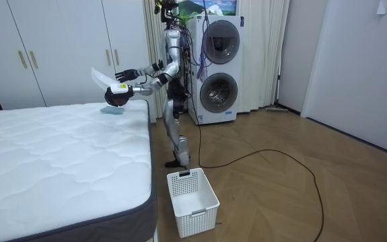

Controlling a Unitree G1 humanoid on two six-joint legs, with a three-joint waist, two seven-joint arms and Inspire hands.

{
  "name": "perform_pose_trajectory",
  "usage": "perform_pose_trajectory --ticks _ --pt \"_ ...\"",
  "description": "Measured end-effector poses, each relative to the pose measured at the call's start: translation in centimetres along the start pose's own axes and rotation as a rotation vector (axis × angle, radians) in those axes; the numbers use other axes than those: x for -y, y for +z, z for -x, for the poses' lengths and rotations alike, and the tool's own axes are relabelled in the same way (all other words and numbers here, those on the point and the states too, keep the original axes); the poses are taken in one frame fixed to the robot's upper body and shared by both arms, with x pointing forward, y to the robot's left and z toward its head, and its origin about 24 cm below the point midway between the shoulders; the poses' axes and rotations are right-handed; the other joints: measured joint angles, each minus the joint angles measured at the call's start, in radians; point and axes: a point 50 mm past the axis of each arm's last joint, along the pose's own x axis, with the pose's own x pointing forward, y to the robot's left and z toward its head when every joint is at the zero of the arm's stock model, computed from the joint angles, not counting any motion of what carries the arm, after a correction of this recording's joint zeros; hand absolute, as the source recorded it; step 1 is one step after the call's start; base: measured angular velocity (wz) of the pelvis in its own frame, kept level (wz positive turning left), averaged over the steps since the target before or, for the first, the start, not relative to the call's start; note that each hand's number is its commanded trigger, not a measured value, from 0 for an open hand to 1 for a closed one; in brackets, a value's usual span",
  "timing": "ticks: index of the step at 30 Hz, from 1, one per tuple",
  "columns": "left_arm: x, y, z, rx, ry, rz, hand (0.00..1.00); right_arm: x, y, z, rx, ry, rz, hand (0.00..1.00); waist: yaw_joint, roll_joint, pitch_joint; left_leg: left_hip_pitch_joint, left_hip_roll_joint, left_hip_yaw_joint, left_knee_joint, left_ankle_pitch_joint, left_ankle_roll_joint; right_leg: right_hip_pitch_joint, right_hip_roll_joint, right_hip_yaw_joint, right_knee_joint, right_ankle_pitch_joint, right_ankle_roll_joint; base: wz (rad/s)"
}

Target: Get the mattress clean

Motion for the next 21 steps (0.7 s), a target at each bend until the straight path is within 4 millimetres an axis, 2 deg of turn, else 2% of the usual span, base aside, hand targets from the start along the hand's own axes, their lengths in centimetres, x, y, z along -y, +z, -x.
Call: perform_pose_trajectory --ticks 6,14,21 --pt "-0.2 -0.6 0.2 -0.032 0.012 0.011 1.00 -1.3 -0.5 0.5 -0.020 0.021 -0.041 0.00 0.014 0.003 0.0011 0.021 0.003 0.000 -0.006 -0.005 -0.005 0.012 0.011 0.036 0.000 0.000 0.000 -0.13" --pt "0.0 -0.4 0.3 -0.036 0.008 0.019 1.00 -1.5 -0.5 0.5 -0.020 0.054 -0.042 0.00 0.021 0.023 -0.0009 0.023 0.004 -0.003 -0.006 -0.005 -0.005 0.016 0.013 0.039 -0.001 0.000 0.000 0.00" --pt "-0.5 0.1 1.0 -0.008 0.009 0.039 1.00 -2.4 -0.2 0.7 -0.009 0.082 -0.069 0.00 0.014 0.024 -0.0012 0.020 0.004 -0.003 -0.006 -0.006 -0.005 0.015 0.013 0.039 -0.005 0.000 0.000 0.00"
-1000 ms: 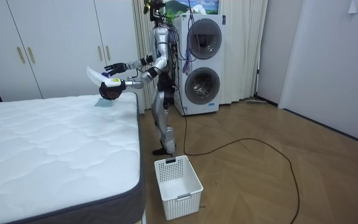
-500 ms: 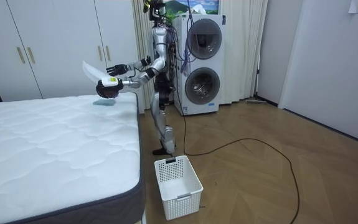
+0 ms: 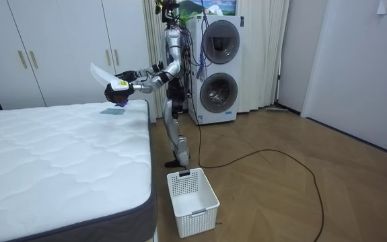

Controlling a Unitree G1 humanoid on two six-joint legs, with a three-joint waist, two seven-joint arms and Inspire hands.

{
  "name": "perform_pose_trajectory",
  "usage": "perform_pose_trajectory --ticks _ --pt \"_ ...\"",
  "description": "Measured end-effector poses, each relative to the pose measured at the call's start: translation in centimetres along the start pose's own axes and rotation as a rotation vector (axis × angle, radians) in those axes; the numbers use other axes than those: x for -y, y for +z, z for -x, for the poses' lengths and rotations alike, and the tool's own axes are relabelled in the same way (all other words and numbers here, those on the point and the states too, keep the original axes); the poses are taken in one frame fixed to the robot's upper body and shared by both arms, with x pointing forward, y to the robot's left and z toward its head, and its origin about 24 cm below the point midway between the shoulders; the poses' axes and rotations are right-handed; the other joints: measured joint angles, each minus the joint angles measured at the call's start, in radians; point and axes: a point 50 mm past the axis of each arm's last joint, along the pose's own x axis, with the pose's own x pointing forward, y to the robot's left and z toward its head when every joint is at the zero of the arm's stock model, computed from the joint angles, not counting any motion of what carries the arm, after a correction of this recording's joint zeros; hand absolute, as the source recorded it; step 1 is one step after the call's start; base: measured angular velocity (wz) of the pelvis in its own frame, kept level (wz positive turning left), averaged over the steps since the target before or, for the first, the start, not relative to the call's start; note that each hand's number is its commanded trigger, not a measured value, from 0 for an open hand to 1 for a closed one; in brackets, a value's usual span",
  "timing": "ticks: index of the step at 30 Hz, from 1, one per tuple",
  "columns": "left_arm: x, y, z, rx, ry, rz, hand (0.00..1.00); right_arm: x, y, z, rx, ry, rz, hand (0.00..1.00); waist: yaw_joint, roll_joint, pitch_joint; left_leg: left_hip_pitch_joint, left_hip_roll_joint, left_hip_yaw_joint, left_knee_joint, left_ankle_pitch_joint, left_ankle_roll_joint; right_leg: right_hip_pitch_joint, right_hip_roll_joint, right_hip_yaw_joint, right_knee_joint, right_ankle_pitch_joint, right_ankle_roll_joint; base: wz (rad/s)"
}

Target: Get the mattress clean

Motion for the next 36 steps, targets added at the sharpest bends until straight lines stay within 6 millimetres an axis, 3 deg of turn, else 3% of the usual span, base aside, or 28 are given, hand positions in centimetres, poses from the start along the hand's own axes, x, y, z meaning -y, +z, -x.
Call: perform_pose_trajectory --ticks 7,17,22,26,29,32,33,34,35,36 --pt "0.5 -0.5 0.9 -0.016 -0.063 -0.006 1.00 0.0 -0.1 0.3 0.006 0.004 0.006 0.00 -0.004 -0.001 -0.0006 0.000 0.001 -0.008 0.000 -0.001 -0.001 0.008 0.001 -0.008 -0.013 0.002 0.001 0.04" --pt "0.4 0.6 0.7 0.005 -0.051 0.029 1.00 -0.3 -1.5 1.6 -0.022 0.036 0.073 0.00 0.011 0.000 -0.0014 -0.018 0.000 -0.012 0.003 0.000 -0.001 -0.008 0.000 -0.010 -0.010 0.003 0.000 0.00" --pt "0.5 0.7 0.8 0.002 -0.057 0.032 1.00 -1.0 -1.3 1.6 -0.010 0.059 0.097 0.00 0.014 -0.002 -0.0031 -0.045 0.001 -0.029 0.010 0.000 -0.001 -0.025 -0.005 -0.035 -0.012 0.003 -0.001 0.11" --pt "0.8 0.7 1.0 -0.009 -0.064 0.038 1.00 -2.0 -2.1 2.0 -0.035 0.092 0.113 0.00 0.036 -0.004 -0.0021 -0.053 0.004 -0.045 0.018 0.000 -0.002 -0.021 -0.007 -0.057 -0.011 0.002 -0.003 0.16" --pt "1.3 1.2 1.2 -0.016 -0.075 0.062 1.00 -2.8 -2.7 2.3 -0.054 0.115 0.124 0.00 0.042 -0.007 0.0016 -0.093 0.003 -0.059 0.061 0.000 -0.002 -0.021 -0.016 -0.097 -0.009 0.002 -0.003 0.46" --pt "1.9 1.6 1.4 -0.011 -0.104 0.084 1.00 -2.2 -3.4 2.2 -0.082 0.091 0.157 0.00 0.030 -0.005 0.0081 -0.156 -0.009 -0.140 0.117 0.001 -0.004 -0.021 -0.019 -0.173 -0.004 -0.003 -0.005 0.92" --pt "2.0 1.7 1.5 -0.018 -0.109 0.103 1.00 -1.9 -3.5 2.2 -0.083 0.072 0.157 0.00 0.030 -0.005 0.0113 -0.173 -0.011 -0.136 0.107 0.007 -0.007 -0.022 -0.029 -0.214 -0.010 -0.011 -0.007 1.33" --pt "2.1 1.8 1.5 -0.025 -0.113 0.117 1.00 -1.7 -3.4 2.1 -0.082 0.056 0.154 0.00 0.015 -0.008 0.0137 -0.198 -0.004 -0.078 0.102 0.024 -0.005 -0.024 -0.054 -0.275 -0.014 -0.018 -0.009 1.23" --pt "2.2 1.9 1.5 -0.025 -0.114 0.122 1.00 -1.5 -3.3 2.1 -0.081 0.047 0.149 0.00 0.003 -0.008 0.0142 -0.208 0.009 -0.013 0.120 0.028 -0.004 -0.028 -0.068 -0.317 -0.017 -0.026 -0.009 1.58" --pt "2.3 2.2 1.4 -0.017 -0.121 0.130 1.00 -1.1 -3.4 2.1 -0.084 0.025 0.145 0.00 -0.029 -0.005 0.0172 -0.231 0.046 0.112 0.202 0.003 0.005 -0.032 -0.085 -0.392 0.006 -0.045 -0.007 1.67"
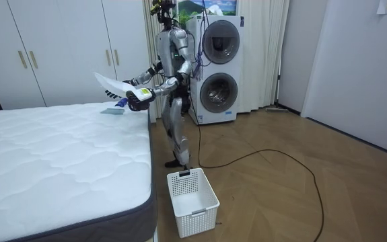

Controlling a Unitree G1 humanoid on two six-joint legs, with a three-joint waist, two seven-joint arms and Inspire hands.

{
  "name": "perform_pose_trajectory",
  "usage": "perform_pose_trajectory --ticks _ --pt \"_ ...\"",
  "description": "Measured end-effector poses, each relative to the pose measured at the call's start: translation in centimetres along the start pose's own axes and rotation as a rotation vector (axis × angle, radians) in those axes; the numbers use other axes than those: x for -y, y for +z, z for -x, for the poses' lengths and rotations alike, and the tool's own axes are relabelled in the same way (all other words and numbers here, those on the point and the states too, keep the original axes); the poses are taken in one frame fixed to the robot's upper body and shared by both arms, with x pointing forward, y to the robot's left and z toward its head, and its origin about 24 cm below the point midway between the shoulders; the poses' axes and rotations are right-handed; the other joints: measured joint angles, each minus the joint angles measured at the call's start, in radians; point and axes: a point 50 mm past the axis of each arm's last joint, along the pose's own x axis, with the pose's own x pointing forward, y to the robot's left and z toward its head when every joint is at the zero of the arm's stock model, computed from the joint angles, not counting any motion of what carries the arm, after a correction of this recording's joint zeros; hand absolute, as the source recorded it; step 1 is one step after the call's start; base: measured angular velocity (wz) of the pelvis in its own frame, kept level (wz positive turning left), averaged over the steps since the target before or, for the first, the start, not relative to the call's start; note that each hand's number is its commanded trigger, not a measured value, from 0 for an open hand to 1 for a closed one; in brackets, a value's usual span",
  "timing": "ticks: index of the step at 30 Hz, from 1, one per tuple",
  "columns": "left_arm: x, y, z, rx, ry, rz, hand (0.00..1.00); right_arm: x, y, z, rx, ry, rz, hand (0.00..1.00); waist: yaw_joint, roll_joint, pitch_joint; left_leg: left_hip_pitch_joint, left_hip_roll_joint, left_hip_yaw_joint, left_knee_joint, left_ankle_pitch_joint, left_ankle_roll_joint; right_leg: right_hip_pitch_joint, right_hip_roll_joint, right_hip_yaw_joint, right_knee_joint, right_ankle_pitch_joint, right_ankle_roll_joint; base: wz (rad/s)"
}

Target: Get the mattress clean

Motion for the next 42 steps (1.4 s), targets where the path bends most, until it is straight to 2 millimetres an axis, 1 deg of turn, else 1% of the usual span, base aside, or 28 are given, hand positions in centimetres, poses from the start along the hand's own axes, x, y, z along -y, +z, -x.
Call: perform_pose_trajectory --ticks 1,2,3,4,5,6,7,9,11,14,16,17,18,19,20,21,22,23,24,25,26,27,29,31,33,37,40,42 --pt "0.0 0.0 0.0 0.002 -0.006 0.002 1.00 0.0 -0.2 0.1 -0.006 -0.006 -0.001 0.00 -0.016 0.001 0.0003 0.009 0.022 0.061 0.041 -0.035 0.001 0.011 -0.009 -0.055 0.022 -0.020 0.003 1.61" --pt "0.0 -0.1 0.0 0.002 -0.007 0.001 1.00 0.0 -0.2 0.1 -0.006 -0.003 -0.004 0.00 -0.024 0.002 0.0009 0.012 0.034 0.083 0.052 -0.051 -0.001 0.018 -0.011 -0.081 0.030 -0.029 0.004 1.30" --pt "0.1 -0.1 0.0 0.002 -0.008 0.000 1.00 0.0 0.0 0.1 -0.001 -0.004 -0.012 0.00 -0.032 0.002 0.0056 0.012 0.046 0.096 0.061 -0.073 0.002 0.029 -0.017 -0.123 0.055 -0.049 0.007 0.92" --pt "0.1 -0.1 0.0 0.001 -0.010 0.000 1.00 -0.1 0.1 0.1 0.001 -0.004 -0.018 0.00 -0.032 0.001 0.0070 0.009 0.049 0.098 0.066 -0.078 0.010 0.033 -0.020 -0.135 0.067 -0.060 0.009 0.93" --pt "0.2 -0.2 0.0 -0.003 -0.014 -0.002 1.00 -0.1 0.4 0.1 0.013 -0.001 -0.030 0.00 -0.031 0.000 0.0066 0.000 0.044 0.077 0.058 -0.081 0.013 0.044 -0.024 -0.153 0.077 -0.068 0.015 0.70" --pt "0.2 -0.2 0.1 -0.006 -0.015 -0.003 1.00 -0.3 0.9 0.0 0.035 0.007 -0.039 0.00 -0.024 -0.002 0.0071 -0.003 0.029 0.056 0.041 -0.073 0.017 0.044 -0.026 -0.153 0.077 -0.064 0.022 0.57" --pt "0.2 -0.2 0.1 -0.006 -0.015 -0.002 1.00 -0.3 1.1 0.0 0.042 0.012 -0.040 0.00 -0.019 -0.004 0.0064 0.000 0.023 0.053 0.032 -0.068 0.019 0.042 -0.029 -0.153 0.078 -0.062 0.026 0.31" --pt "0.0 -0.1 0.0 -0.002 -0.005 0.003 1.00 -0.7 1.5 0.1 0.062 0.031 -0.035 0.00 0.015 -0.007 0.0039 0.006 -0.002 0.038 -0.005 -0.049 0.025 0.043 -0.045 -0.160 0.082 -0.057 0.033 0.18" --pt "-0.1 -0.1 0.0 0.000 0.011 0.007 1.00 -1.0 1.5 0.1 0.061 0.039 -0.030 0.00 0.018 -0.011 0.0013 0.015 -0.022 0.023 -0.035 -0.031 0.032 0.043 -0.061 -0.167 0.101 -0.060 0.039 0.37" --pt "-0.2 -0.2 0.0 -0.007 0.028 0.019 1.00 -1.2 1.1 0.3 0.050 0.046 -0.005 0.00 0.048 -0.014 -0.0011 0.031 -0.042 -0.002 -0.051 -0.025 0.039 0.045 -0.087 -0.148 0.142 -0.072 0.054 0.31" --pt "-0.2 -0.2 0.0 -0.003 0.030 0.029 1.00 -1.2 0.7 0.5 0.043 0.045 0.013 0.00 0.056 -0.013 -0.0019 0.043 -0.053 -0.035 -0.053 -0.022 0.044 0.048 -0.095 -0.103 0.175 -0.073 0.055 0.50" --pt "-0.2 -0.1 0.1 0.003 0.030 0.033 1.00 -1.0 0.1 0.8 0.027 0.041 0.015 0.00 0.065 -0.013 -0.0019 0.057 -0.059 -0.065 -0.055 -0.021 0.046 0.042 -0.106 -0.061 0.225 -0.075 0.059 0.61" --pt "-0.2 -0.2 0.2 0.003 0.029 0.034 1.00 -1.1 -0.4 1.2 0.007 0.036 0.006 0.00 0.069 -0.016 -0.0052 0.067 -0.064 -0.109 -0.055 -0.021 0.046 0.015 -0.095 0.018 0.247 -0.094 0.073 0.60" --pt "-0.3 -0.3 0.2 0.001 0.030 0.034 1.00 -1.2 -0.6 1.3 0.000 0.037 -0.001 0.00 0.072 -0.017 -0.0060 0.067 -0.067 -0.141 -0.056 -0.021 0.046 -0.003 -0.073 0.078 0.230 -0.100 0.074 0.73" --pt "-0.3 -0.5 0.3 -0.007 0.030 0.032 1.00 -1.5 -0.7 1.4 -0.003 0.043 -0.002 0.00 0.068 -0.012 -0.0054 0.060 -0.067 -0.197 -0.055 -0.016 0.038 -0.034 -0.030 0.178 0.166 -0.091 0.066 1.16" --pt "-0.3 -0.6 0.4 -0.007 0.026 0.026 1.00 -1.6 -0.9 1.7 -0.009 0.036 -0.005 0.00 0.041 -0.010 -0.0055 0.051 -0.075 -0.267 -0.052 -0.008 0.032 -0.056 0.004 0.260 0.092 -0.059 0.067 1.42" --pt "-0.2 -0.6 0.4 -0.006 0.023 0.025 1.00 -1.5 -1.1 1.8 -0.014 0.029 -0.004 0.00 0.032 -0.012 -0.0060 0.047 -0.081 -0.301 -0.051 -0.006 0.030 -0.064 0.017 0.307 0.061 -0.039 0.072 1.87" --pt "-0.1 -0.5 0.5 0.004 0.015 0.020 1.00 -1.2 -1.6 2.1 -0.032 0.007 -0.001 0.00 0.016 -0.024 -0.0136 0.035 -0.106 -0.366 -0.037 -0.005 0.026 -0.059 0.037 0.387 0.046 -0.003 0.085 2.03" --pt "0.2 -0.4 0.6 0.002 0.002 0.027 1.00 -0.8 -1.9 2.3 -0.040 -0.016 0.005 0.00 0.001 -0.026 -0.0188 0.024 -0.133 -0.425 -0.017 -0.007 0.018 -0.034 0.032 0.387 0.056 0.031 0.064 2.17" --pt "0.5 -0.3 0.9 0.005 -0.012 0.028 1.00 -0.5 -2.1 2.4 -0.042 -0.035 0.005 0.00 0.000 -0.022 -0.0224 0.019 -0.136 -0.418 -0.017 -0.006 0.015 -0.014 0.028 0.345 0.052 0.018 0.058 1.65" --pt "0.5 -0.4 1.0 0.003 -0.015 0.027 1.00 -0.5 -2.1 2.4 -0.042 -0.035 0.004 0.00 0.000 -0.018 -0.0203 0.017 -0.131 -0.405 -0.018 -0.005 0.014 -0.002 0.025 0.317 0.049 0.014 0.057 1.38" --pt "0.5 -0.4 1.0 0.002 -0.017 0.026 1.00 -0.4 -2.3 2.6 -0.048 -0.033 0.006 0.00 -0.001 -0.009 -0.0225 0.012 -0.117 -0.364 -0.022 -0.002 0.011 0.019 0.018 0.265 0.041 0.006 0.056 1.16" --pt "0.5 -0.5 1.1 -0.004 -0.018 0.024 1.00 -0.3 -2.7 2.9 -0.059 -0.026 0.009 0.00 -0.002 -0.010 -0.0206 0.006 -0.113 -0.340 -0.032 0.009 0.012 0.044 0.019 0.248 0.028 -0.006 0.061 1.31" --pt "0.6 -0.7 1.3 -0.011 -0.024 0.021 1.00 -0.3 -2.8 3.0 -0.063 -0.024 0.010 0.00 -0.001 -0.015 -0.0162 0.002 -0.127 -0.370 -0.037 0.019 0.014 0.058 0.029 0.293 0.020 -0.018 0.067 1.05" --pt "0.7 -1.1 1.7 -0.023 -0.035 0.012 1.00 -0.3 -2.5 3.0 -0.050 -0.017 0.004 0.00 0.007 -0.022 -0.0116 0.002 -0.151 -0.421 -0.037 0.024 0.019 0.073 0.030 0.344 0.017 -0.033 0.078 0.71" --pt "0.5 -1.5 1.7 -0.028 -0.033 0.002 1.00 -0.8 -2.3 3.0 -0.039 0.005 0.012 0.00 0.044 -0.042 0.0003 -0.006 -0.166 -0.459 -0.034 0.026 0.022 0.074 0.027 0.355 0.019 -0.037 0.082 0.36" --pt "0.6 -1.8 2.1 -0.042 -0.042 -0.001 1.00 -0.8 -2.3 3.0 -0.037 0.007 0.021 0.00 0.045 -0.045 0.0008 -0.033 -0.179 -0.493 -0.016 0.024 0.024 0.065 0.026 0.356 0.018 -0.037 0.082 0.35" --pt "0.8 -2.2 2.5 -0.059 -0.056 -0.005 1.00 -0.8 -2.4 3.1 -0.040 0.008 0.022 0.00 0.058 -0.045 0.0008 -0.040 -0.183 -0.507 -0.017 0.025 0.024 0.058 0.028 0.383 0.017 -0.038 0.083 0.13"
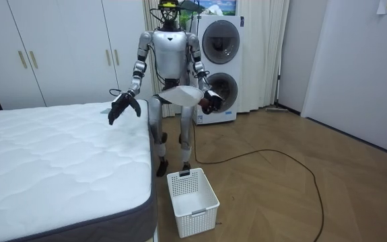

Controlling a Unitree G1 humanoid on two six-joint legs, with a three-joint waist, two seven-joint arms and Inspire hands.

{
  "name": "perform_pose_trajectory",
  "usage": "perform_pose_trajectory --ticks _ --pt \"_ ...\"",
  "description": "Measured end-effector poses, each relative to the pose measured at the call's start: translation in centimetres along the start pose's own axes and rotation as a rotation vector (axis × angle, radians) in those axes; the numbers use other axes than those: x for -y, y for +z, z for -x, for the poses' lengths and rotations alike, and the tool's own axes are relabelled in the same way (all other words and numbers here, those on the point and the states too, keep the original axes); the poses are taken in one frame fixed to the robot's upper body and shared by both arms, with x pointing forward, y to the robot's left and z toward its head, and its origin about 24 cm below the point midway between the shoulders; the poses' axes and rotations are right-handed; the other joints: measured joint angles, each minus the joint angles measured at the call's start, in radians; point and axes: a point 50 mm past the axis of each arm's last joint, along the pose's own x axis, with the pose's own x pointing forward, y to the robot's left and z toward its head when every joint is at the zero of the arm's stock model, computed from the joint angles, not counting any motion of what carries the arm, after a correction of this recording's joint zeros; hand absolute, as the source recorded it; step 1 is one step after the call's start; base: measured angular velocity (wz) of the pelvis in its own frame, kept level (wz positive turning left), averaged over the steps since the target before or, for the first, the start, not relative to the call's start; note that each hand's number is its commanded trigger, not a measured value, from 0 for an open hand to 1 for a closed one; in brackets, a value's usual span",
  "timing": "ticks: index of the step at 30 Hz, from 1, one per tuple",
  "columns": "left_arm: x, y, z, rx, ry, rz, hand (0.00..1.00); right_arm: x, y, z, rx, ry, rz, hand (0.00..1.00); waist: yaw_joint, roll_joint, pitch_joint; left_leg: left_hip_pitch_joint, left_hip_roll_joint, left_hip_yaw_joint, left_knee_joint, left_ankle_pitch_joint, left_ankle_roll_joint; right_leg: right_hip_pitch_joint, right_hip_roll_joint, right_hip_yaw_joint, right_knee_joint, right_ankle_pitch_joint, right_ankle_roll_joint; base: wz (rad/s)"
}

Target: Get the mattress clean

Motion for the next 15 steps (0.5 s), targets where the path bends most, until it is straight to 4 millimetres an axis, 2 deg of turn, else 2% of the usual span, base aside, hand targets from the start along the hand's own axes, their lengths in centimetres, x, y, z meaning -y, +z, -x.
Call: perform_pose_trajectory --ticks 4,7,9,13,15 --pt "-0.1 -0.4 0.0 -0.011 -0.001 -0.010 1.00 0.0 -0.2 0.1 -0.004 0.008 0.011 0.00 0.005 0.001 -0.0003 -0.010 -0.004 -0.018 0.000 0.003 -0.001 -0.009 0.004 0.035 0.000 -0.001 0.002 0.11" --pt "0.6 -1.3 0.3 -0.057 -0.030 -0.010 1.00 0.0 -0.5 0.1 -0.002 0.014 0.036 0.00 0.003 0.009 0.0017 -0.013 -0.005 -0.020 0.002 0.003 -0.002 -0.012 0.008 0.062 0.000 -0.004 0.006 0.03" --pt "0.9 -1.8 0.0 -0.082 -0.051 -0.026 1.00 0.1 -1.4 0.2 -0.031 0.020 0.080 0.00 -0.005 0.019 0.0031 -0.035 -0.008 -0.044 0.025 0.001 -0.006 -0.026 0.014 0.066 0.008 -0.005 0.005 0.19" --pt "0.6 -1.9 -0.8 -0.089 -0.050 -0.030 1.00 0.3 -1.6 0.3 -0.029 0.022 0.115 0.00 -0.024 0.038 0.0051 -0.107 -0.013 -0.051 0.070 0.000 -0.010 -0.096 0.012 0.060 0.060 -0.030 0.004 0.16" --pt "0.8 -2.2 -1.1 -0.109 -0.066 -0.037 1.00 0.4 -1.9 0.3 -0.037 0.021 0.127 0.00 -0.044 0.057 0.0075 -0.131 -0.018 -0.054 0.075 0.005 -0.017 -0.128 0.007 0.059 0.094 -0.043 0.004 0.06"
